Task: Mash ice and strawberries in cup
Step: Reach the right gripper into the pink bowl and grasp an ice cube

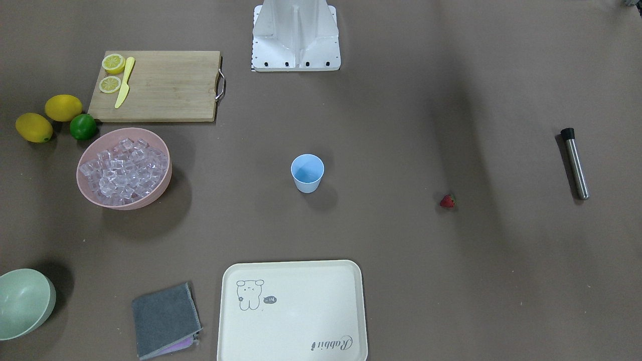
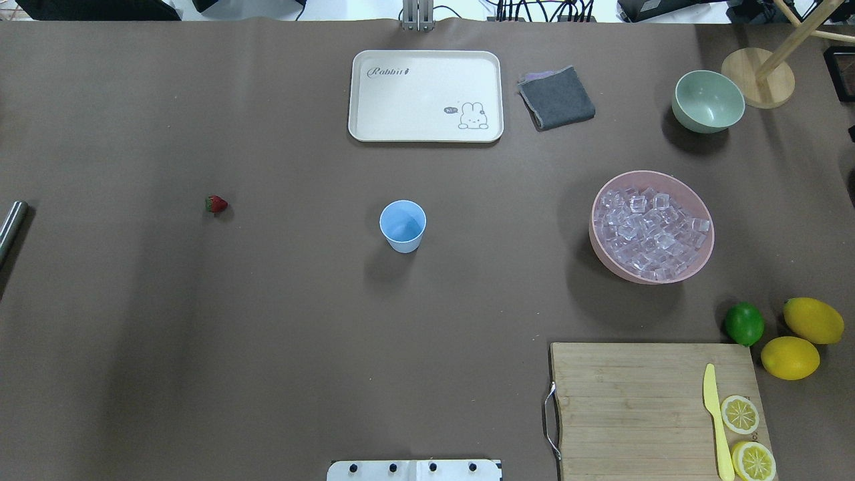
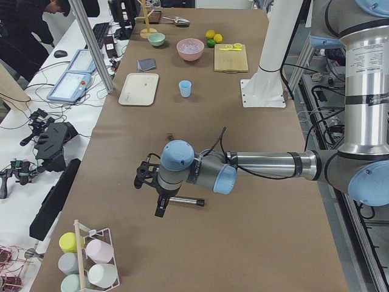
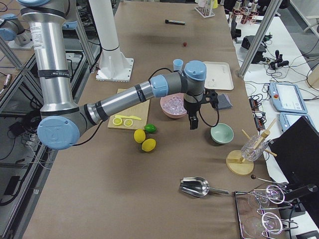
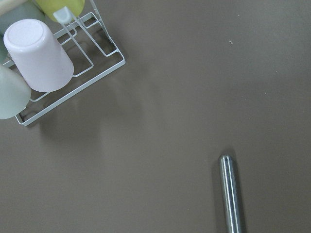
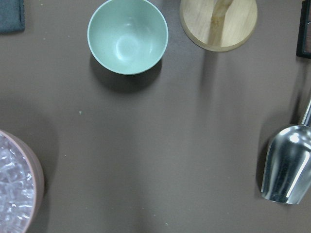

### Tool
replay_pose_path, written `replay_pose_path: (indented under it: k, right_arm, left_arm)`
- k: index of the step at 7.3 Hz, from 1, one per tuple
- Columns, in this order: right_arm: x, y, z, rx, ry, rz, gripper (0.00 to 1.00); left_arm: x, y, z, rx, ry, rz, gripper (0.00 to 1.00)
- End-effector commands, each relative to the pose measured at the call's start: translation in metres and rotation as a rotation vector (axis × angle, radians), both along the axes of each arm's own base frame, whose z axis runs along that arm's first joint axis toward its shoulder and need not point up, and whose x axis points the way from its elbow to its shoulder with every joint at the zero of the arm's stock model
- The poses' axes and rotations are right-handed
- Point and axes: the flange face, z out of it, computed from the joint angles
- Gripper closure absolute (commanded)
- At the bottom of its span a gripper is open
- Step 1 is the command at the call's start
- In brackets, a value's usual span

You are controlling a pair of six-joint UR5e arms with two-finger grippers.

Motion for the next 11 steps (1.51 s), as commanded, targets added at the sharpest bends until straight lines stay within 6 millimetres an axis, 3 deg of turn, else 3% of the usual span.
replay_pose_path:
  k: [1,2,3,5,6,9,10,11]
  right_arm:
    - [-0.095,-0.002,-0.026,0.007,0.024,0.014,0.02]
    - [-0.137,-0.001,-0.033,0.023,0.017,-0.044,0.02]
    - [-0.172,-0.001,-0.056,0.064,0.006,-0.086,0.02]
    - [-0.222,0.024,-0.061,0.057,0.025,-0.121,0.02]
    - [-0.251,0.037,-0.053,0.069,0.069,-0.15,0.02]
    - [-0.286,0.052,-0.034,0.077,0.133,-0.198,0.06]
    - [-0.291,0.054,-0.035,0.08,0.133,-0.206,0.16]
    - [-0.29,0.053,-0.027,0.087,0.163,-0.2,0.17]
  left_arm:
    - [0.0,0.0,-0.001,-0.001,0.002,-0.002,0.01]
    - [0.0,0.0,0.0,-0.003,0.002,-0.002,0.01]
    - [0.0,0.0,-0.001,-0.001,0.004,-0.001,0.01]
    - [0.0,-0.001,-0.002,0.003,0.002,-0.002,0.01]
    - [0.0,-0.002,-0.008,0.015,0.002,-0.008,0.01]
    - [0.0,-0.001,-0.007,0.01,0.003,-0.014,0.01]
    - [0.0,-0.001,-0.006,0.009,0.003,-0.014,0.01]
    - [0.0,-0.001,-0.007,0.01,0.004,-0.014,0.01]
